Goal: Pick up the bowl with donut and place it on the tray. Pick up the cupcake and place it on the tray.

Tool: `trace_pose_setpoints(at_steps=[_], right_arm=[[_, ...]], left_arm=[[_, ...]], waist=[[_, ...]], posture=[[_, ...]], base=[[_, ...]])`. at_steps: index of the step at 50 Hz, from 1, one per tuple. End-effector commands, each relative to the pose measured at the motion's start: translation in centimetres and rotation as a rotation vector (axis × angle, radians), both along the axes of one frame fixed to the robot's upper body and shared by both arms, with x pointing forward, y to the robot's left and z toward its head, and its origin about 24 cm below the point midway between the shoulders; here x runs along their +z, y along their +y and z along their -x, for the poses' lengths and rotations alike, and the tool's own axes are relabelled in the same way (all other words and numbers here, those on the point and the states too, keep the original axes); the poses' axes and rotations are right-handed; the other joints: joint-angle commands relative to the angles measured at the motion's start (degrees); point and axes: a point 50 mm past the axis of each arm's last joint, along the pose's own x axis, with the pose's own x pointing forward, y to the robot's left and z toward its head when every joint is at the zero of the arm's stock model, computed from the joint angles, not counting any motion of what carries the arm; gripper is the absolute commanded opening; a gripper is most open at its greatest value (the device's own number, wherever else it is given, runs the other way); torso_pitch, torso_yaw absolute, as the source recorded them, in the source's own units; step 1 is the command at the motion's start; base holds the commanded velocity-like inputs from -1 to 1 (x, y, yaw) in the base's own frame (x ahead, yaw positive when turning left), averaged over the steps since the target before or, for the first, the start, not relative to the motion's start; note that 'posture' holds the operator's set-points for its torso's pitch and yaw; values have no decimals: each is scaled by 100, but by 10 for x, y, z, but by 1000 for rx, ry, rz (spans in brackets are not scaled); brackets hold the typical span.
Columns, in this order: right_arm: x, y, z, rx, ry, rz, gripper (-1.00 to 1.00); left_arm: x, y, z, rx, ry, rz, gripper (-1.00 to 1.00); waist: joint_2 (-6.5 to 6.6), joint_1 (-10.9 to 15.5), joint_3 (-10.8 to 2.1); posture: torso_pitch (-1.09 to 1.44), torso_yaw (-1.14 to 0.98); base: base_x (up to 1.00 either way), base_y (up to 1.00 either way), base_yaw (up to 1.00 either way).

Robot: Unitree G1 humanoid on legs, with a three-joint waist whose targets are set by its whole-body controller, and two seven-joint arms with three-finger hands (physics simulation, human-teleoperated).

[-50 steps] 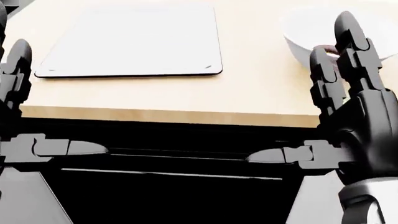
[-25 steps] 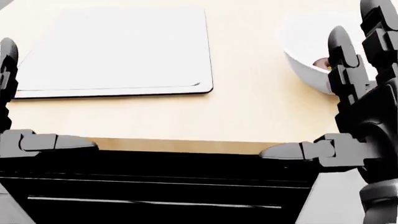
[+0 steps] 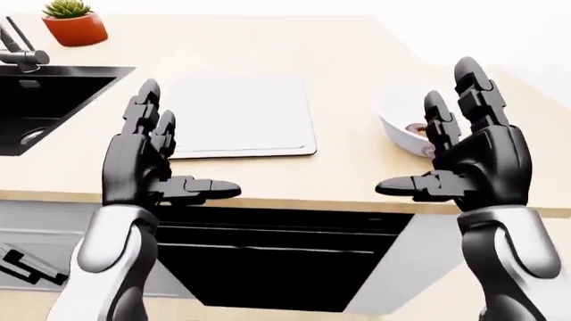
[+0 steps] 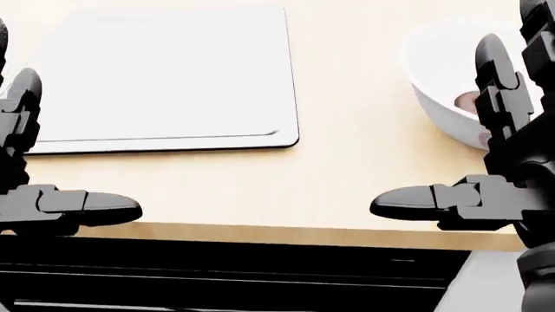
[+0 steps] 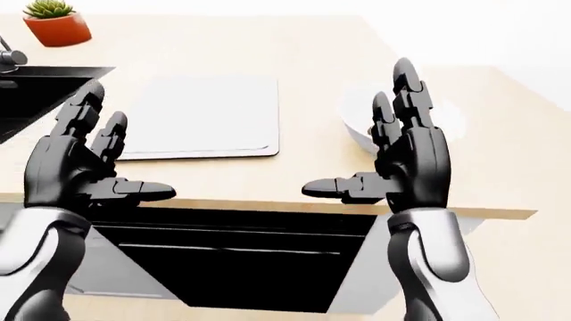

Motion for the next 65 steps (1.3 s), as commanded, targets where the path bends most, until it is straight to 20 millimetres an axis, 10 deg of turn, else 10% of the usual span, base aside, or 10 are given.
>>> trace_pose_setpoints(at_steps=[1,6,10,11,15,21,34,52,65], right_arm=[[16,4,9,18,-109,20,100],[18,5,11,22,-118,19,100],[18,3,10,13,-114,16,100],[19,3,11,10,-116,17,100],[24,-1,16,-8,-130,30,100],[31,-11,26,-57,-154,54,100],[63,-23,24,-424,-142,424,100],[91,29,-1,-633,63,942,100],[75,25,-18,-721,204,1120,100]], left_arm=[[17,1,7,10,-109,-18,100],[17,2,7,14,-110,-16,100],[17,3,6,15,-111,-15,100],[17,3,6,15,-112,-16,100],[20,3,8,16,-117,-16,100],[21,3,9,16,-118,-18,100],[24,2,10,12,-122,-24,100],[38,5,17,13,-144,-24,100],[40,8,21,22,-148,-21,100]], waist=[[-7,7,-169],[31,-77,-27],[395,-67,-36],[215,-80,-134],[286,-83,-41],[-163,10,5],[-1,25,-151],[124,-37,-41],[319,-69,-146]], posture=[[0,0],[0,0],[0,0],[0,0],[0,0],[0,0],[0,0],[0,0],[0,0]], base=[[20,0,0],[28,0,0],[20,0,0],[0,0,0],[0,0,0],[0,0,0],[0,0,0],[0,0,0],[0,0,0]])
